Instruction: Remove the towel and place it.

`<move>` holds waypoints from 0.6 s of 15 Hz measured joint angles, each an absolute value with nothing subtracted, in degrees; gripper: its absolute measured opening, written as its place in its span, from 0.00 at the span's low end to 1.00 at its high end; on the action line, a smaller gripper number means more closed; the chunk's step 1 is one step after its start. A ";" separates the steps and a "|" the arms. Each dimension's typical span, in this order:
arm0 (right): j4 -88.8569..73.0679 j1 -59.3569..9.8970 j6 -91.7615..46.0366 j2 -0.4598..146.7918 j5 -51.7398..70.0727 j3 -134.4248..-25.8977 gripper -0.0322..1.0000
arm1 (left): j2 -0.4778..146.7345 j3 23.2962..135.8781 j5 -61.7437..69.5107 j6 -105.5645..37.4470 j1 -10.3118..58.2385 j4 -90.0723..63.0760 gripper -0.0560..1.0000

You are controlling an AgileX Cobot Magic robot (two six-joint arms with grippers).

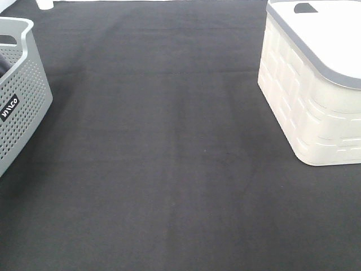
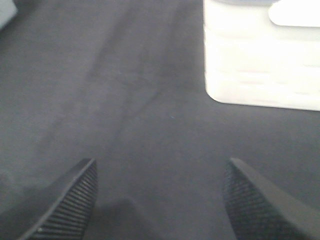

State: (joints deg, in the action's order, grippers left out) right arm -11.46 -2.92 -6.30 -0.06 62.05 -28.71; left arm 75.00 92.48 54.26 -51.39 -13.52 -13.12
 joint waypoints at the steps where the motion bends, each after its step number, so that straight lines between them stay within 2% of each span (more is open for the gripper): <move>1: -13.29 -2.92 -7.33 0.97 61.59 -29.28 0.70 | 75.00 94.19 54.20 -51.39 -13.52 -14.32 0.05; 5: -21.94 -2.92 -18.74 7.91 60.10 -31.97 0.70 | 74.94 100.21 54.14 -51.74 -12.95 -20.05 0.05; 9: -32.60 -2.92 -29.68 18.11 59.93 -32.66 0.70 | 75.00 103.30 52.60 -54.95 -4.47 -21.54 0.05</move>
